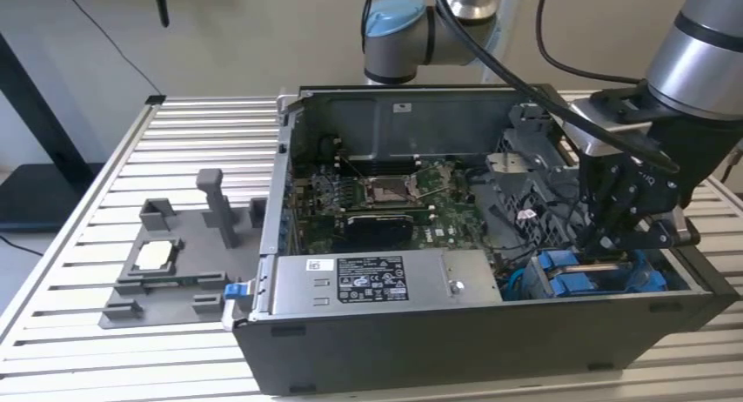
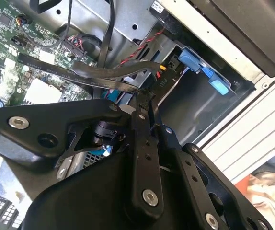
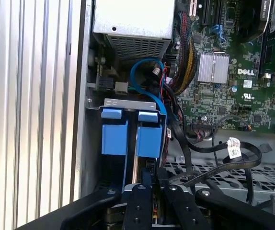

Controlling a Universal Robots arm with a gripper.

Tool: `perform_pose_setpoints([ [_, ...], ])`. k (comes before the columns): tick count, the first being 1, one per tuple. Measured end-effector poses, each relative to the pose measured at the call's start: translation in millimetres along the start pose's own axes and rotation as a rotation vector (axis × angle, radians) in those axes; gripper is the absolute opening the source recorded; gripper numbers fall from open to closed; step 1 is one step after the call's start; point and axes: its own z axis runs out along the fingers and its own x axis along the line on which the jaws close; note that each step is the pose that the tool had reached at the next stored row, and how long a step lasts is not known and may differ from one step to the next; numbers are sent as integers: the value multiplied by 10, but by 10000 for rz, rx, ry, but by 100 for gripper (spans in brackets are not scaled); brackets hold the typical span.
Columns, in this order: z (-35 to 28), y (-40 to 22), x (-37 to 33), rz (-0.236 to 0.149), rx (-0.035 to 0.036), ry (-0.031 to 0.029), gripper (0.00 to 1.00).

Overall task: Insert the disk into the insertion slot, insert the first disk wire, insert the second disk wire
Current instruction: 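Insert the second disk wire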

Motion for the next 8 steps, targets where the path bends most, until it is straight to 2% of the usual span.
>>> perform_pose_setpoints([
  [8,3,0,0,0,1,-3,18],
])
